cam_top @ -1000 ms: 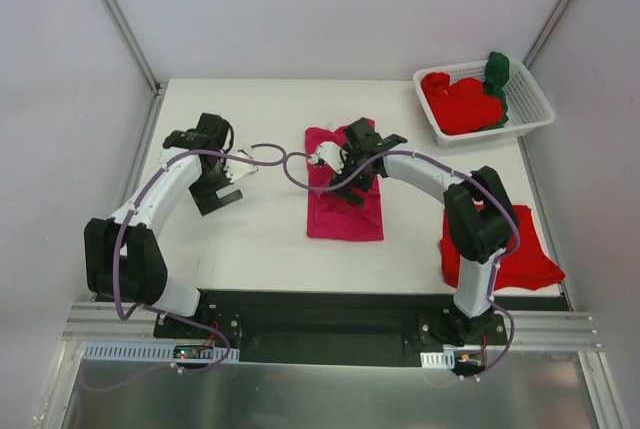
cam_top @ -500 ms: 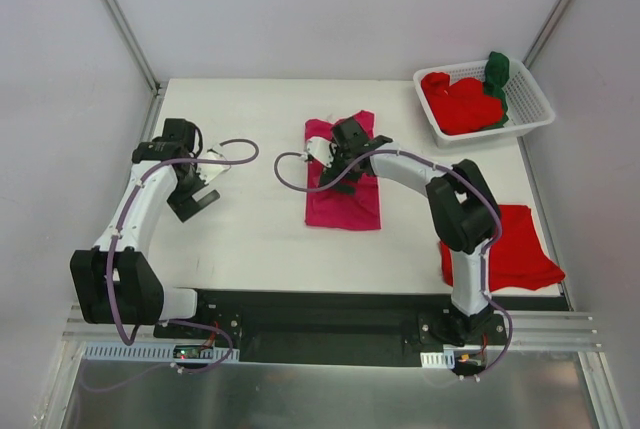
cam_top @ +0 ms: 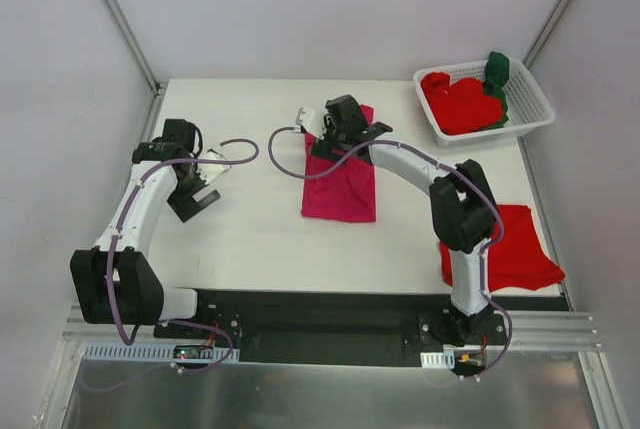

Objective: Fold and stack the t-shirts

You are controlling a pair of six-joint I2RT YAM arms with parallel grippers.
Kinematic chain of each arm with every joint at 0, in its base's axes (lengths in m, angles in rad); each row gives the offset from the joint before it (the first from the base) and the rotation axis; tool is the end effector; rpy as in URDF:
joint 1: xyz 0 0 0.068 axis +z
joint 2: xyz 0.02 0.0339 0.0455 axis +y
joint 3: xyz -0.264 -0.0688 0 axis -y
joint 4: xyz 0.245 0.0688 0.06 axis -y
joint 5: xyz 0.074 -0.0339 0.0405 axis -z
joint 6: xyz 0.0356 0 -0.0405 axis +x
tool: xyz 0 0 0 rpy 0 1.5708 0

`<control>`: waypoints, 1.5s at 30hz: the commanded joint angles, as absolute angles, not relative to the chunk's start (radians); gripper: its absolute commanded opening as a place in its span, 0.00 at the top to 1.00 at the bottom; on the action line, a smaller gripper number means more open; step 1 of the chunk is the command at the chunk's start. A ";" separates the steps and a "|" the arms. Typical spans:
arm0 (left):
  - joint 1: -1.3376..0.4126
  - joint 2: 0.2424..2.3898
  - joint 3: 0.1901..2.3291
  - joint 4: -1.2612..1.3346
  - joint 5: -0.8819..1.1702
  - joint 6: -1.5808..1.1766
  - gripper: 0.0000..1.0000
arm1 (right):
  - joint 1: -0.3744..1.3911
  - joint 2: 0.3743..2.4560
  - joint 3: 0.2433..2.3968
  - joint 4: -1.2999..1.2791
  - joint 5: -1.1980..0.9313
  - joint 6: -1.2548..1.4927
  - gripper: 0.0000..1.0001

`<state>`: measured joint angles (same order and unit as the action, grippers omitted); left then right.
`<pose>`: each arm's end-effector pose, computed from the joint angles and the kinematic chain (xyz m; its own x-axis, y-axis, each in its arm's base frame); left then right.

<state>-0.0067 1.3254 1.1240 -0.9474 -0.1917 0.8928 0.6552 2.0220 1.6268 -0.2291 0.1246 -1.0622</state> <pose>0.2526 0.0051 0.2800 -0.6279 0.7688 -0.1215 0.6657 0.6113 0.4280 0.3778 0.2847 0.2482 0.2325 -0.9143 -0.3316 -0.6603 0.1020 -0.7441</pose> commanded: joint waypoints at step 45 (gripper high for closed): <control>-0.009 1.292 1.118 -0.965 -0.169 0.877 0.01 | 0.683 2.002 1.645 -0.855 -0.485 -0.897 0.04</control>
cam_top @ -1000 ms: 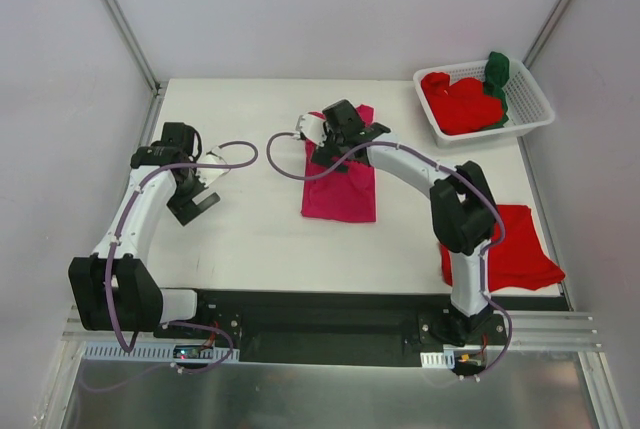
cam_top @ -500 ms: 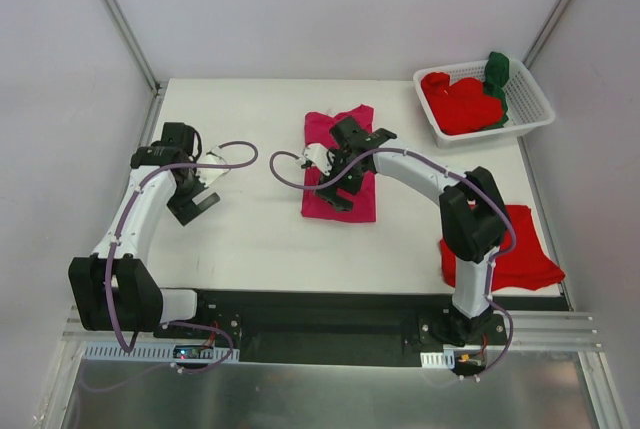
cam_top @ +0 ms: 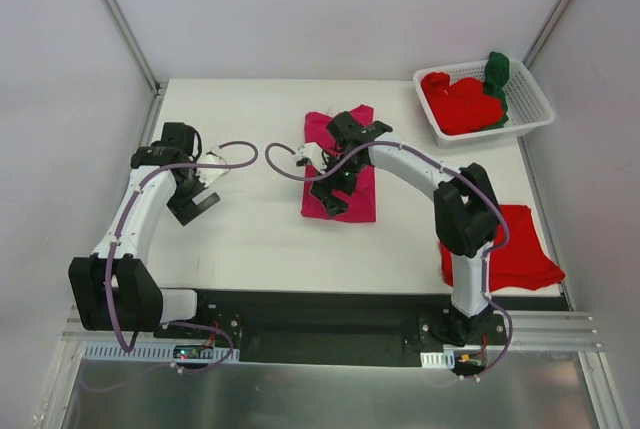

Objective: Fold and stack the t-shirts

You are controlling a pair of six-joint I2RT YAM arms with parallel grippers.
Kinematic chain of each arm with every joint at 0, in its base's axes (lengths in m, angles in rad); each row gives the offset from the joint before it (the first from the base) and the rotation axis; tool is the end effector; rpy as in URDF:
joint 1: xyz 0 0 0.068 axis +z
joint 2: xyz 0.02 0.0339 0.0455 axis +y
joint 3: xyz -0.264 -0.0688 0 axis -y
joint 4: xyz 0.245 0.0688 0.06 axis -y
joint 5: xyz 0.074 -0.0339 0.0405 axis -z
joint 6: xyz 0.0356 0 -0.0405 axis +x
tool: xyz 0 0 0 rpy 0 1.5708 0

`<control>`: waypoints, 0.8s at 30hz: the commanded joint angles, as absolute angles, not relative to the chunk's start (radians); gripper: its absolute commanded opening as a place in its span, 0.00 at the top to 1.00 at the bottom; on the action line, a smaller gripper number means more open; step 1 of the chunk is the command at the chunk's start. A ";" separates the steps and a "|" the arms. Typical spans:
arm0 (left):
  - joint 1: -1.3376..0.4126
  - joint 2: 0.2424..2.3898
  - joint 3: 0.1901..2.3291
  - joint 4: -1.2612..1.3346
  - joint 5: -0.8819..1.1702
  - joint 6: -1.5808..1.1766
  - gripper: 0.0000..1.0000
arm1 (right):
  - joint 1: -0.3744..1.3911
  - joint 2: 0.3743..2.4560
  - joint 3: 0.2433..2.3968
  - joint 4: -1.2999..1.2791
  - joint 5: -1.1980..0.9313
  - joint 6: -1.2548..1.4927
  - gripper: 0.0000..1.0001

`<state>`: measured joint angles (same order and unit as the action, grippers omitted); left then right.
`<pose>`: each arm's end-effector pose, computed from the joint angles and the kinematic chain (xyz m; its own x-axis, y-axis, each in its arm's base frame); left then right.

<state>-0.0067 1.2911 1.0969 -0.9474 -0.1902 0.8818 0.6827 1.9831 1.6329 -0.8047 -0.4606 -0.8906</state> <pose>0.2445 0.0051 0.2798 -0.6337 0.7622 -0.1319 0.6560 0.6199 0.4305 0.3153 0.2768 0.2308 0.1013 -0.8152 -0.5702 -0.9949 -0.0828 -0.0584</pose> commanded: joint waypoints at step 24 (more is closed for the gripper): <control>-0.008 1.292 1.112 -0.965 -0.169 0.881 0.01 | 0.738 1.965 1.516 -0.687 -0.311 -0.890 0.09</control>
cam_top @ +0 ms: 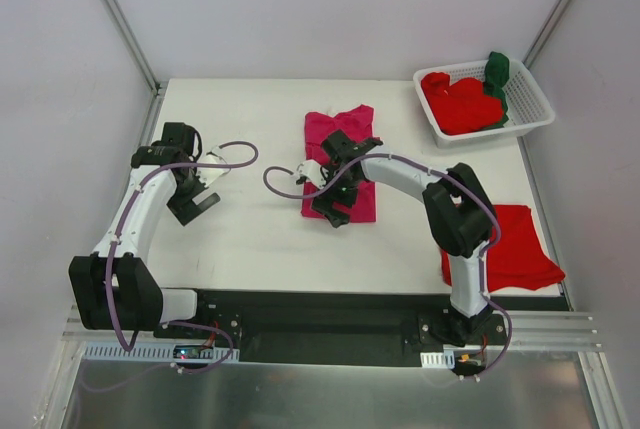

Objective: Fold and stack the t-shirts

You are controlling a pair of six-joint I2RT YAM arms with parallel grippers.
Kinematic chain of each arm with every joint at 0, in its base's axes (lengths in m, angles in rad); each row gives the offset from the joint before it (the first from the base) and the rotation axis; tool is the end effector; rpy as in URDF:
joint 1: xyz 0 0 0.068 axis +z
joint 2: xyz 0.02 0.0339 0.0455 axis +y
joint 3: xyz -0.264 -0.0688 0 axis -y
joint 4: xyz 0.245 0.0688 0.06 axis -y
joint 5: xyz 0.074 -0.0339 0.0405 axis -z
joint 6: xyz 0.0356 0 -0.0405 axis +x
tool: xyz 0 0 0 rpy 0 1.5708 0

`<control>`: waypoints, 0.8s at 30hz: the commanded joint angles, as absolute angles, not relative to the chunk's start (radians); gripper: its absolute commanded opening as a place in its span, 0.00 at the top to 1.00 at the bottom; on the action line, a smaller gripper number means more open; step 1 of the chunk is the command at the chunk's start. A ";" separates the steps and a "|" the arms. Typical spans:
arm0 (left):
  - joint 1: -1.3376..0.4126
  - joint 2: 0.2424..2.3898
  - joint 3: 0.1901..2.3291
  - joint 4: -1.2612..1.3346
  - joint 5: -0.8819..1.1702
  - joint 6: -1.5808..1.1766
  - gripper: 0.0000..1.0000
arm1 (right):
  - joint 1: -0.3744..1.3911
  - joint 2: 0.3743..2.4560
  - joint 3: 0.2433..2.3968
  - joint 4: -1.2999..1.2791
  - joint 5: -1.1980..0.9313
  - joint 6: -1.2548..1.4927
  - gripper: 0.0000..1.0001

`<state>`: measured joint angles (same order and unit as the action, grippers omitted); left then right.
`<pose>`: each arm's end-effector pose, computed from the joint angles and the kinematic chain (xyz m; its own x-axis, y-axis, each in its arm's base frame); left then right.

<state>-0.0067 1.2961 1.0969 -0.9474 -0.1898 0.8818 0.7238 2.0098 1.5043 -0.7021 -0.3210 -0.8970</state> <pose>0.2453 0.0051 0.2786 -0.6343 0.7623 -0.1290 0.6583 0.6199 0.4270 0.3027 0.2825 0.1856 0.1197 -0.8839 -0.4521 -0.9919 -0.0864 -0.0936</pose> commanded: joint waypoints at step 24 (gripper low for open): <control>-0.009 1.292 1.111 -0.957 -0.164 0.882 0.01 | 0.810 1.980 1.509 -0.893 -0.472 -0.902 0.12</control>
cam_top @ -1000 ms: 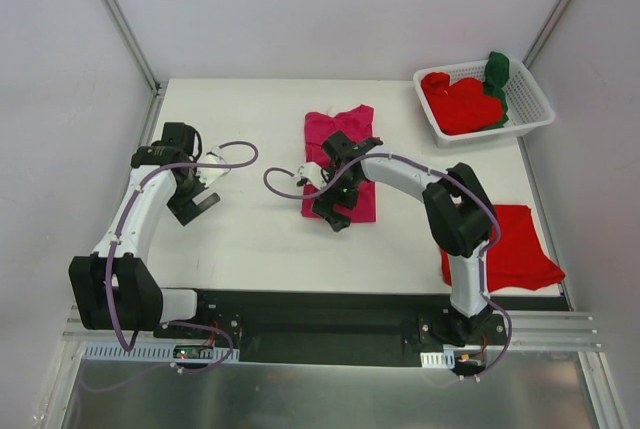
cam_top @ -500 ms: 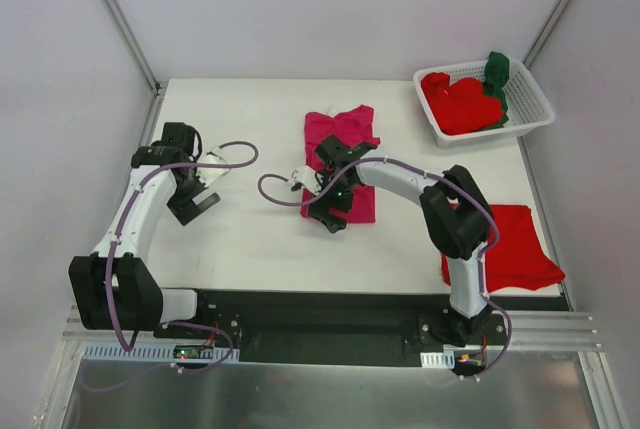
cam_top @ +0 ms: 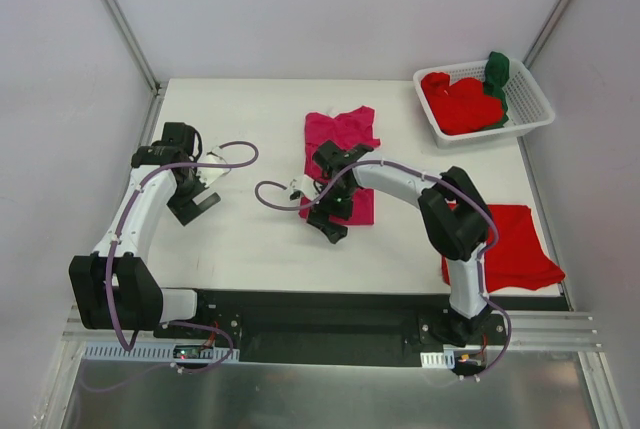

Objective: Fold and stack the t-shirts

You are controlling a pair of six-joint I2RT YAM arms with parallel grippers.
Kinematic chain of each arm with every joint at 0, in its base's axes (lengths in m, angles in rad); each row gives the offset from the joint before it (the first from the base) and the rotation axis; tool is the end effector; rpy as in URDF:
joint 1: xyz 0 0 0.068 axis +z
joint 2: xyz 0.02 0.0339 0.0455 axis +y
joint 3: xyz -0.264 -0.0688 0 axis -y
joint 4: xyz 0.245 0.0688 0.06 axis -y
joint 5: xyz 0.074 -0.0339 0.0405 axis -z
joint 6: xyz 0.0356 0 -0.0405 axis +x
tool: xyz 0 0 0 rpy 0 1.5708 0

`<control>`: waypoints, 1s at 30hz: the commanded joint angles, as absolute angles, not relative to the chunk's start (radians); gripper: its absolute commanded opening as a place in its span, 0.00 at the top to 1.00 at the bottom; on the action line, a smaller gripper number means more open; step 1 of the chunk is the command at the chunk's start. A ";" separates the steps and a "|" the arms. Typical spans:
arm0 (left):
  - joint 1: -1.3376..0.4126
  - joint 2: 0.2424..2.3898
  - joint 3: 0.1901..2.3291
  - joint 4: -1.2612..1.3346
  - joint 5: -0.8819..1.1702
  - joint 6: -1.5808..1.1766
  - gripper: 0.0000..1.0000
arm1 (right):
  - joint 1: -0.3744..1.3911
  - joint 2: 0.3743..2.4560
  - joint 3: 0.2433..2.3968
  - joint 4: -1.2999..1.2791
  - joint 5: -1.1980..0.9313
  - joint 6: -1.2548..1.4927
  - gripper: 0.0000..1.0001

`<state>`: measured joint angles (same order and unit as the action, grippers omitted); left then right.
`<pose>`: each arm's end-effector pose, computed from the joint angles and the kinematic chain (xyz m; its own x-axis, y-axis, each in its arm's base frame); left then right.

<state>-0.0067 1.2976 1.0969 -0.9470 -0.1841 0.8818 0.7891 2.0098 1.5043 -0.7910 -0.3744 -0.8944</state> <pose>0.2456 0.0049 0.2783 -0.6326 0.7631 -0.1322 0.6602 0.6206 0.4230 0.2758 0.2964 0.1832 0.1450 -0.8842 -0.4441 -0.9860 -0.1663 0.0091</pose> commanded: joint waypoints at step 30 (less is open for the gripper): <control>-0.008 1.295 1.115 -0.953 -0.166 0.885 0.01 | 0.877 1.862 1.258 -0.448 -0.022 -0.877 0.00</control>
